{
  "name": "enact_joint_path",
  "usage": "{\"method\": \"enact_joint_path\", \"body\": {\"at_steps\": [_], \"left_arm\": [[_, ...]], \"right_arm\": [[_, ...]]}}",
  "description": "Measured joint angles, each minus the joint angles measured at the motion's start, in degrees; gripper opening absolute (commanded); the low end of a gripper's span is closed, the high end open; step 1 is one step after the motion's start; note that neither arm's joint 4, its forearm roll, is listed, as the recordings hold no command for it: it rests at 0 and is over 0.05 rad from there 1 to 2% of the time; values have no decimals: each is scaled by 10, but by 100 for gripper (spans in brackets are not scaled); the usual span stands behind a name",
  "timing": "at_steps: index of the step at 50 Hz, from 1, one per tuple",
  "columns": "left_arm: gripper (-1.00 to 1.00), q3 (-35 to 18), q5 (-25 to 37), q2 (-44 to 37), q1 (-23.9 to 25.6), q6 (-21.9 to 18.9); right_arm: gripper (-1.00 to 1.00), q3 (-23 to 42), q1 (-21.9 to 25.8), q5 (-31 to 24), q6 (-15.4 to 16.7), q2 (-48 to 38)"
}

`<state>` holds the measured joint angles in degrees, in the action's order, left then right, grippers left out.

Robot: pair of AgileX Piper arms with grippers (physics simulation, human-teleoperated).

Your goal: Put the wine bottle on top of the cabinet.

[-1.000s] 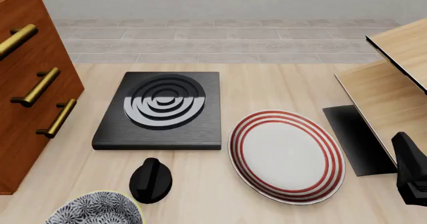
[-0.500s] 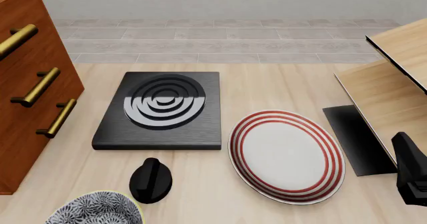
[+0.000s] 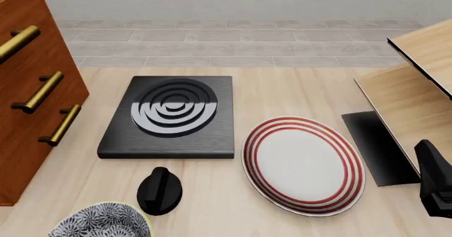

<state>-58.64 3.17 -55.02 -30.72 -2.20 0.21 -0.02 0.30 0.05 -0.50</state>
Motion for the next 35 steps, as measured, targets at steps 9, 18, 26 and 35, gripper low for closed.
{"method": "enact_joint_path", "body": {"at_steps": [9, 18, 26, 35], "left_arm": [[-100, 7, -20, -3, -8, 1], [-100, 11, -34, -7, -12, 1], [100, 21, -29, -15, -15, -6], [100, 16, -16, -13, -16, -12]], "right_arm": [[100, 0, 0, 0, 0, 0], [100, 0, 0, 0, 0, 0], [100, 0, 0, 0, 0, 0], [100, 0, 0, 0, 0, 0]]}}
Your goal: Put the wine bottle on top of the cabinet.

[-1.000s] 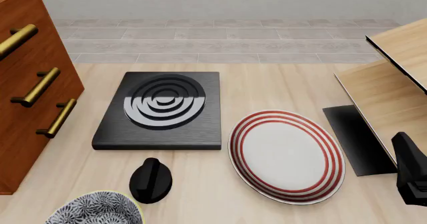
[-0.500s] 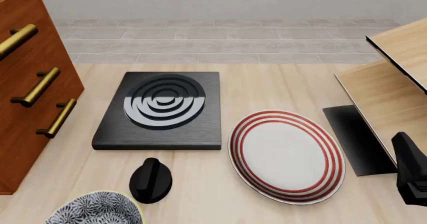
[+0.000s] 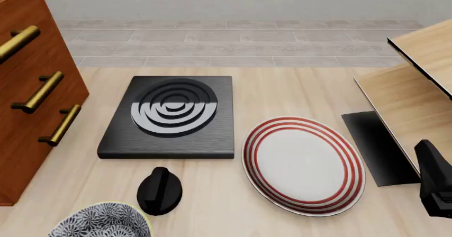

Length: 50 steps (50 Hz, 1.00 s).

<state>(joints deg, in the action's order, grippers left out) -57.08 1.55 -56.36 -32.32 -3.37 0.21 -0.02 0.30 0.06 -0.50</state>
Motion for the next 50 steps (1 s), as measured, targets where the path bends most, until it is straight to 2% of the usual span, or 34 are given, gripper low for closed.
{"method": "enact_joint_path", "body": {"at_steps": [24, 50], "left_arm": [[100, -43, 46, 30, 6, -1], [100, -57, 93, 82, 8, 2]], "right_arm": [[100, 0, 0, 0, 0, 0], [100, 0, 0, 0, 0, 0]]}}
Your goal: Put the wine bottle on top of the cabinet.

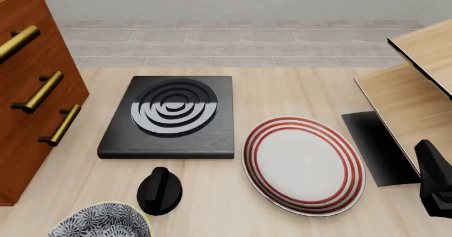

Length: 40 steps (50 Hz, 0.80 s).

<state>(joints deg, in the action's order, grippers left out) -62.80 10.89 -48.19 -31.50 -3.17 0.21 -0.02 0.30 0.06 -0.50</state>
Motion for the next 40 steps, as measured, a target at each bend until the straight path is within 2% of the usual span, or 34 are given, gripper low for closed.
{"method": "enact_joint_path", "body": {"at_steps": [23, 40], "left_arm": [[100, -8, 76, 86, 23, 10], [100, 58, 135, 206, 68, 27]], "right_arm": [[100, 0, 0, 0, 0, 0], [100, 0, 0, 0, 0, 0]]}}
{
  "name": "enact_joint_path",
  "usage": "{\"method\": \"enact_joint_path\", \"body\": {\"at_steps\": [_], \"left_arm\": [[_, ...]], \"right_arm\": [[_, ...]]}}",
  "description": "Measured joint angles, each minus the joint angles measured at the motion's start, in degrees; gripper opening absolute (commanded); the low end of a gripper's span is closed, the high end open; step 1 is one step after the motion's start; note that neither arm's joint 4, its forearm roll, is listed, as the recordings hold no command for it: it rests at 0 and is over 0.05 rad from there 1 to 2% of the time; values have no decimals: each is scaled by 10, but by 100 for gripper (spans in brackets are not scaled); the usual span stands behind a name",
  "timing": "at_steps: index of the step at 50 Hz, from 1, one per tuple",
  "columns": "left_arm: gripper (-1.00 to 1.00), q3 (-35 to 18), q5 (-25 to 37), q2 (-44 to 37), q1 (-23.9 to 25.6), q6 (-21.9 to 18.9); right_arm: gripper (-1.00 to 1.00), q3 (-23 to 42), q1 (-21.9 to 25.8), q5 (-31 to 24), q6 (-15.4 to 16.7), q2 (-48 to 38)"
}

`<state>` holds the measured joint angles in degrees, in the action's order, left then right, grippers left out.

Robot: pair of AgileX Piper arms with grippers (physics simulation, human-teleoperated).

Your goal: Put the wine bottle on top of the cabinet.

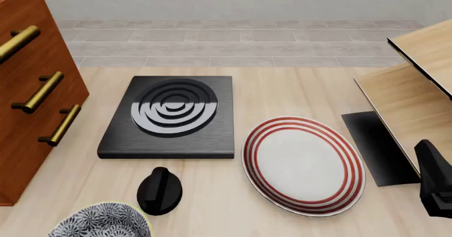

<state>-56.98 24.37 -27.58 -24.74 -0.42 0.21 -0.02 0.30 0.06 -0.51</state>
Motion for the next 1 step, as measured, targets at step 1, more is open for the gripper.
{"method": "enact_joint_path", "body": {"at_steps": [1], "left_arm": [[100, 4, 3, 7, 2, 2]], "right_arm": [[100, 0, 0, 0, 0, 0]]}}
